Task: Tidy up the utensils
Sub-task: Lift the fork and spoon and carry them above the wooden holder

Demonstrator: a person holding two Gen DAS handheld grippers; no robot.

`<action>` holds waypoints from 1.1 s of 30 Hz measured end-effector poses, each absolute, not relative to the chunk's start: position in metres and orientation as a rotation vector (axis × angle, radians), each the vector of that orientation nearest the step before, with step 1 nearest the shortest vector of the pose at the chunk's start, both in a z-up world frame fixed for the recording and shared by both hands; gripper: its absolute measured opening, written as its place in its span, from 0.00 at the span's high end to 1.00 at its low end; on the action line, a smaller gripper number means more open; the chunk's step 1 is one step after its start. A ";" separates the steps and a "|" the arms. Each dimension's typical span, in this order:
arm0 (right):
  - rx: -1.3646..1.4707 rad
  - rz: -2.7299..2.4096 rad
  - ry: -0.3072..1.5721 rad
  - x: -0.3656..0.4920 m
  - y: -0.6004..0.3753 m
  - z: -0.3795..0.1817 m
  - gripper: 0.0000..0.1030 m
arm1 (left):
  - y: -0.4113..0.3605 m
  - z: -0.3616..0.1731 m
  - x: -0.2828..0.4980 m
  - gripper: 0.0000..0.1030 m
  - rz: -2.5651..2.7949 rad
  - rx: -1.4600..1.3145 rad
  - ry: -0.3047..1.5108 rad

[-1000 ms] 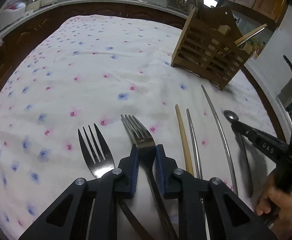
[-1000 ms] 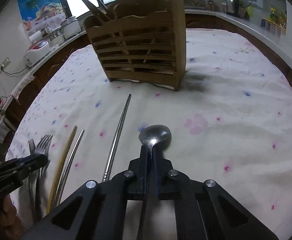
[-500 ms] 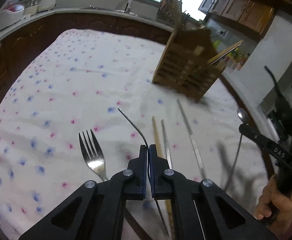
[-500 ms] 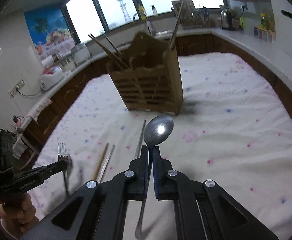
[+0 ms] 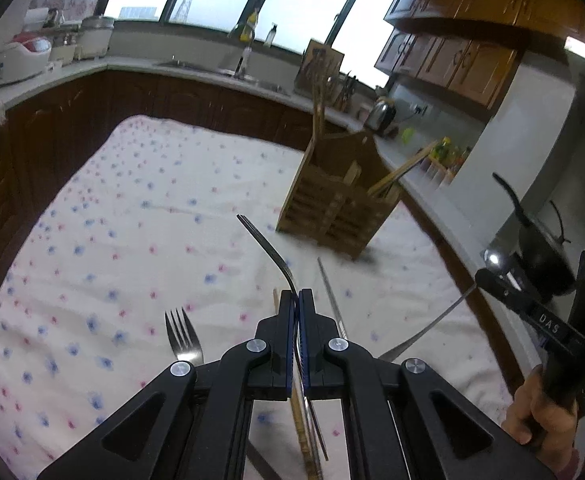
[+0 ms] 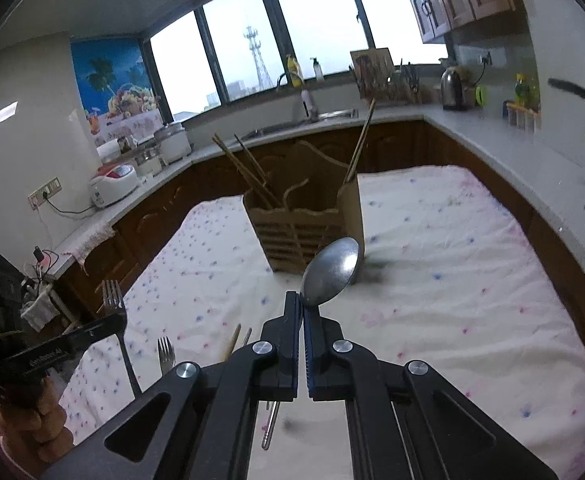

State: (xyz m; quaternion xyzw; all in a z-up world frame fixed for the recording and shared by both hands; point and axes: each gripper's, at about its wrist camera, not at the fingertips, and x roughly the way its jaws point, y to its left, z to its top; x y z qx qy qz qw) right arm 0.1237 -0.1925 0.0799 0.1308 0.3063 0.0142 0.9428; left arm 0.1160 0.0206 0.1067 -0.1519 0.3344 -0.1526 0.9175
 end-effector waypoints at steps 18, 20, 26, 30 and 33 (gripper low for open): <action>0.275 0.007 0.546 0.124 -0.208 0.098 0.98 | 0.021 0.133 0.120 1.00 -0.308 -0.292 0.548; 0.278 0.004 0.539 0.124 -0.209 0.098 0.98 | 0.020 0.135 0.125 1.00 -0.308 -0.289 0.540; 0.275 -0.005 0.518 0.134 -0.214 0.102 0.98 | 0.013 0.145 0.141 1.00 -0.316 -0.271 0.490; 0.262 -0.008 0.500 0.144 -0.217 0.107 0.98 | 0.009 0.150 0.155 1.00 -0.316 -0.250 0.442; 0.250 -0.011 0.485 0.156 -0.221 0.113 0.98 | 0.003 0.155 0.171 1.00 -0.313 -0.234 0.408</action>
